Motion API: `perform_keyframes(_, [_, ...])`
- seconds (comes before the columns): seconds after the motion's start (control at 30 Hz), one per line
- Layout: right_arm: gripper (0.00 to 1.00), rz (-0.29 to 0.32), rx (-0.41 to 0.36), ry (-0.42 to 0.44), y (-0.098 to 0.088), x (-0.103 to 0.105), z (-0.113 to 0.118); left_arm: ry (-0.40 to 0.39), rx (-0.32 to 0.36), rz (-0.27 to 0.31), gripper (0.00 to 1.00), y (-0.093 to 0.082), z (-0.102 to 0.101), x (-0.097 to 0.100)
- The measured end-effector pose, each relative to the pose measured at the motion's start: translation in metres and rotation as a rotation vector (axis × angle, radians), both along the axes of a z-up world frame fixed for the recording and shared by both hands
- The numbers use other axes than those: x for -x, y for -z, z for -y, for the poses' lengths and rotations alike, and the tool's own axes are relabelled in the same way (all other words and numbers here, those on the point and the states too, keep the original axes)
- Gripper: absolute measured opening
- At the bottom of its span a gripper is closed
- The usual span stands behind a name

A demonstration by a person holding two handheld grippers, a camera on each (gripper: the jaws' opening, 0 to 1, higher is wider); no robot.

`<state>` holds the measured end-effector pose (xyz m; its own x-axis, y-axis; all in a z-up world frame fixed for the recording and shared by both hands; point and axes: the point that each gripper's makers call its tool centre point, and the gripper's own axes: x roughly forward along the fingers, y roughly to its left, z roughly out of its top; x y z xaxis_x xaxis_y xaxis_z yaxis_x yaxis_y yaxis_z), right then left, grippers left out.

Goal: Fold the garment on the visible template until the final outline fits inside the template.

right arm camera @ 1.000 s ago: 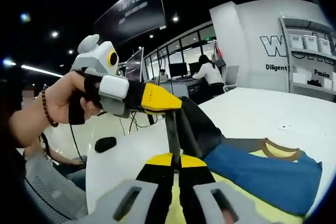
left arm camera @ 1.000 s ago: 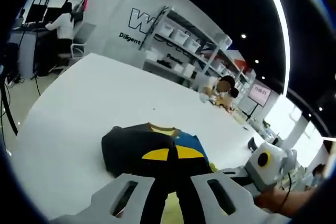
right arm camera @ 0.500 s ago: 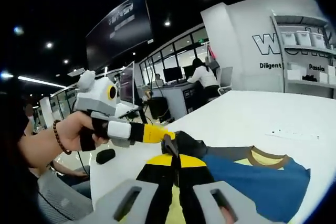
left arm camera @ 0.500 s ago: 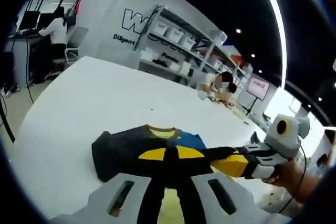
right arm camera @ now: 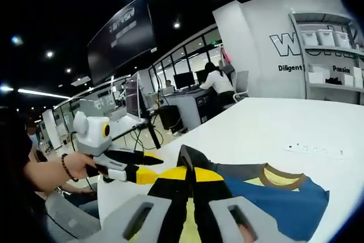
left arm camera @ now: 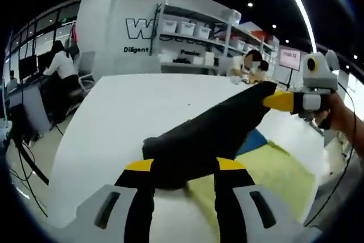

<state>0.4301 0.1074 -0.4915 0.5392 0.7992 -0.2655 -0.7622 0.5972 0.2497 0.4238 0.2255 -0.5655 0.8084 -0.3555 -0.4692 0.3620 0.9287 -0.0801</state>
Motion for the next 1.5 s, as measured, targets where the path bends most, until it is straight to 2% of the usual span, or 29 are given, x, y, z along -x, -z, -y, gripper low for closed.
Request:
perform_keyframes(0.03, [0.00,0.004,-0.002,0.004,-0.002,-0.003,0.002,0.024,-0.081,-0.025,0.36,0.014,-0.003,0.000])
perform_keyframes(0.07, [0.00,0.004,-0.002,0.006,-0.003,-0.004,0.003,0.029,-0.102,-0.032,0.36,0.019,-0.003,0.000])
perform_keyframes(0.23, [0.00,0.014,0.006,0.015,-0.007,-0.009,0.005,0.040,-0.136,-0.066,0.36,0.039,0.002,-0.004])
perform_keyframes(0.43, [0.00,0.033,0.006,0.013,-0.017,-0.016,0.006,0.014,-0.201,-0.047,0.36,0.059,0.002,-0.025])
perform_keyframes(0.57, [0.00,0.034,0.007,0.026,-0.021,-0.023,0.010,-0.012,-0.210,-0.042,0.35,0.069,0.002,-0.032])
perform_keyframes(0.63, [0.00,0.050,0.018,0.030,-0.022,-0.026,0.012,-0.035,-0.211,-0.034,0.33,0.072,-0.001,-0.034])
perform_keyframes(0.7, [0.00,0.050,0.015,0.032,-0.024,-0.028,0.013,-0.068,-0.230,0.009,0.34,0.072,-0.006,-0.040])
perform_keyframes(0.8, [0.00,0.044,0.014,0.043,-0.024,-0.031,0.017,-0.089,-0.219,0.014,0.31,0.077,-0.009,-0.041])
perform_keyframes(0.93, [0.00,0.039,0.011,0.062,-0.024,-0.035,0.026,-0.105,-0.185,-0.001,0.19,0.087,-0.009,-0.040])
perform_keyframes(1.07, [0.00,0.025,-0.004,0.091,-0.025,-0.041,0.038,-0.108,-0.167,0.011,0.15,0.090,-0.005,-0.041])
perform_keyframes(1.13, [0.00,0.024,0.003,0.106,-0.025,-0.044,0.046,-0.099,-0.197,0.025,0.13,0.091,-0.003,-0.044])
perform_keyframes(1.27, [0.00,0.022,0.010,0.141,-0.023,-0.051,0.064,-0.118,-0.176,0.027,0.04,0.093,-0.004,-0.048])
perform_keyframes(1.47, [0.00,-0.014,0.013,0.182,-0.011,-0.058,0.085,-0.106,-0.216,0.056,0.04,0.088,-0.003,-0.051])
perform_keyframes(1.5, [0.00,-0.022,0.011,0.189,-0.009,-0.059,0.089,-0.097,-0.255,0.075,0.05,0.085,-0.004,-0.052])
